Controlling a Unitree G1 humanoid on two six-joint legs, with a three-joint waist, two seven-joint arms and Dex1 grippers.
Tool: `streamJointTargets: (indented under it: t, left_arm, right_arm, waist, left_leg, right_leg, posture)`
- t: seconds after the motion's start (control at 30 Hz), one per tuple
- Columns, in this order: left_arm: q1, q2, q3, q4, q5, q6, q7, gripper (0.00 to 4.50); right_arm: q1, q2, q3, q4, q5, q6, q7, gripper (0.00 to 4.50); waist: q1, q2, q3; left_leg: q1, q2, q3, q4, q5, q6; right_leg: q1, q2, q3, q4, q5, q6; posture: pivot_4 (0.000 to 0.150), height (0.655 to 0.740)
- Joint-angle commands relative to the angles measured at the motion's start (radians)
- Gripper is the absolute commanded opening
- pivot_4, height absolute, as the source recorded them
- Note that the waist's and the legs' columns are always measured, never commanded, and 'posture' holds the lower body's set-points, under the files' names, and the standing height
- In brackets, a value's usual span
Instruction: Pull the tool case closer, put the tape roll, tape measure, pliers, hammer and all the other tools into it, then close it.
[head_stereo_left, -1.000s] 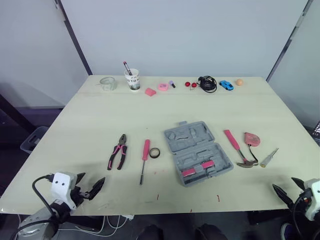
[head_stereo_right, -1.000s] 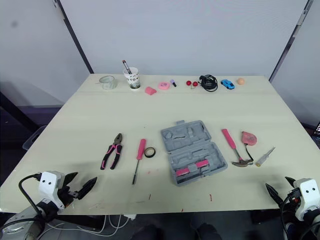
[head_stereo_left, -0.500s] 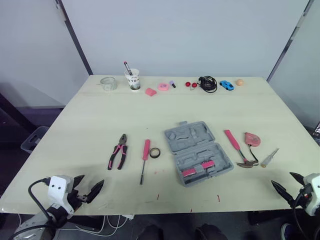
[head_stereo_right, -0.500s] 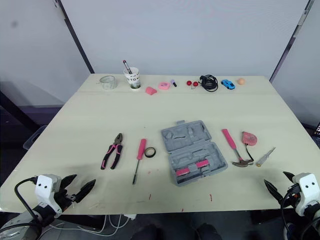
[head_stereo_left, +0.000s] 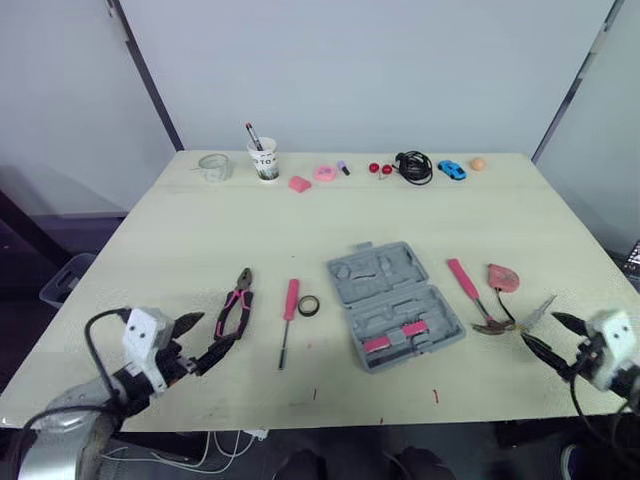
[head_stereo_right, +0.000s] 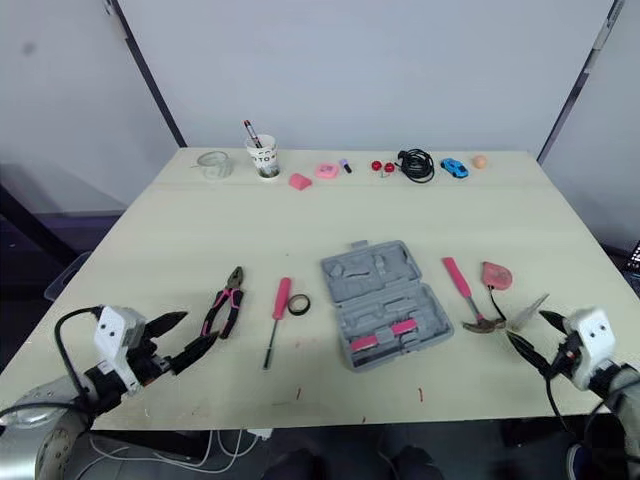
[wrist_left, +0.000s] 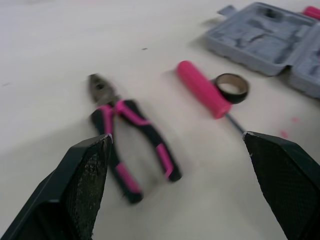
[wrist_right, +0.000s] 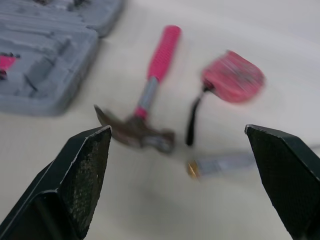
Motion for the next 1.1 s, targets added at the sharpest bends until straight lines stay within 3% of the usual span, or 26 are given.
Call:
streamJointTargets:
  t: [0.03,0.23,0.37,0.4,0.47,0.53,0.6,0.63,0.67,0.7,0.73,0.87,1.1]
  left_arm:
    - [-0.044,0.03,-0.034,-0.034,-0.003,0.045,-0.02,4.46]
    - [-0.161,0.039,-0.128,0.006,0.016,0.084,-0.06,4.46]
    - [-0.269,0.024,-0.234,0.112,0.101,0.05,-0.08,4.46]
    - [-0.305,0.009,-0.261,0.144,0.11,0.048,-0.093,4.5]
    - [-0.359,-0.013,-0.298,0.195,0.121,0.042,-0.115,4.5]
    - [-0.399,-0.032,-0.317,0.232,0.128,0.039,-0.129,4.5]
    - [-0.43,-0.052,-0.334,0.259,0.129,0.034,-0.149,3.69]
    - [-0.441,-0.058,-0.345,0.268,0.131,0.035,-0.157,3.43]
    - [-0.449,-0.062,-0.358,0.275,0.134,0.036,-0.169,2.91]
    - [-0.456,-0.065,-0.368,0.28,0.136,0.04,-0.179,2.75]
    - [-0.463,-0.069,-0.377,0.287,0.139,0.042,-0.188,2.07]
    - [-0.495,-0.078,-0.409,0.32,0.165,0.045,-0.21,0.25]
    - [-0.563,-0.107,-0.484,0.386,0.219,0.075,-0.228,0.11]
  right_arm:
    - [-0.09,-0.028,0.049,-0.014,-0.029,0.052,0.006,4.5]
    - [-0.296,-0.022,0.172,0.086,-0.125,0.089,0.006,4.5]
    - [-0.426,0.012,0.244,0.209,-0.194,0.053,-0.011,4.5]
    - [-0.474,0.031,0.264,0.253,-0.215,0.045,-0.026,4.09]
    - [-0.547,0.058,0.292,0.327,-0.248,0.025,-0.041,3.69]
    - [-0.591,0.074,0.313,0.378,-0.272,0.02,-0.042,2.69]
    - [-0.63,0.087,0.347,0.424,-0.301,0.023,-0.029,1.56]
    - [-0.647,0.092,0.362,0.447,-0.318,0.015,-0.028,1.35]
    - [-0.664,0.098,0.375,0.473,-0.335,0.007,-0.031,0.87]
    - [-0.68,0.104,0.385,0.494,-0.348,0.001,-0.035,0.67]
    - [-0.694,0.108,0.395,0.517,-0.362,-0.006,-0.037,0.01]
    - [-0.746,0.122,0.427,0.593,-0.407,-0.04,-0.044,0.0]
    - [-0.819,0.178,0.454,0.688,-0.445,-0.076,-0.031,0.0]
  waist:
    - [0.0,0.0,0.0]
    - [0.001,0.001,0.001]
    - [0.004,0.002,0.002]
    - [0.003,0.002,0.002]
    - [0.002,0.003,0.003]
    - [0.0,0.003,0.003]
    - [0.0,0.003,0.003]
    - [0.0,0.003,0.003]
    - [0.0,0.003,0.003]
    - [0.0,0.003,0.003]
    - [0.0,0.003,0.003]
    - [-0.002,0.003,0.003]
    - [-0.006,0.003,0.003]
  left_leg:
    - [0.0,0.0,0.0,0.0,0.0,0.0]
    - [0.0,0.0,0.0,0.0,0.0,0.0]
    - [-0.001,-0.001,-0.001,0.0,0.0,0.0]
    - [-0.001,-0.001,-0.001,0.0,0.0,0.0]
    - [-0.001,-0.001,0.0,0.0,0.0,0.0]
    - [-0.001,-0.001,0.0,0.001,0.0,0.0]
    - [-0.002,-0.001,-0.001,0.001,0.0,0.0]
    - [-0.002,-0.001,-0.001,0.001,0.0,0.0]
    - [-0.002,-0.001,-0.001,0.0,0.0,0.0]
    - [-0.002,-0.001,-0.001,0.0,0.0,0.0]
    - [-0.002,-0.001,-0.001,0.0,0.0,0.0]
    - [-0.002,-0.001,-0.001,0.0,0.0,0.0]
    - [-0.002,-0.001,-0.001,0.001,0.0,0.0]
  right_leg:
    - [0.0,0.0,0.0,0.0,0.0,0.0]
    - [0.0,0.001,0.0,0.0,0.0,0.001]
    - [0.0,0.001,0.0,0.0,0.002,0.003]
    - [0.0,0.001,0.0,0.0,0.002,0.003]
    - [0.0,0.001,0.0,0.0,0.002,0.003]
    - [0.0,0.001,0.0,0.0,0.002,0.003]
    - [0.0,0.002,0.0,0.0,0.002,0.004]
    - [0.0,0.002,0.0,0.0,0.002,0.004]
    - [0.0,0.002,0.0,0.0,0.002,0.004]
    - [0.0,0.002,0.0,0.0,0.002,0.004]
    - [0.0,0.002,0.0,0.0,0.002,0.004]
    - [0.0,0.002,0.0,0.0,0.003,0.004]
    - [0.0,0.002,0.0,0.001,0.003,0.004]
  posture:
    - [0.15,0.74]
    - [0.15,0.74]
    - [0.15,0.74]
    - [0.15,0.74]
    - [0.15,0.74]
    - [0.15,0.74]
    - [0.15,0.74]
    - [0.15,0.74]
    - [0.15,0.74]
    - [0.15,0.74]
    - [0.15,0.74]
    - [0.15,0.74]
    - [0.15,0.74]
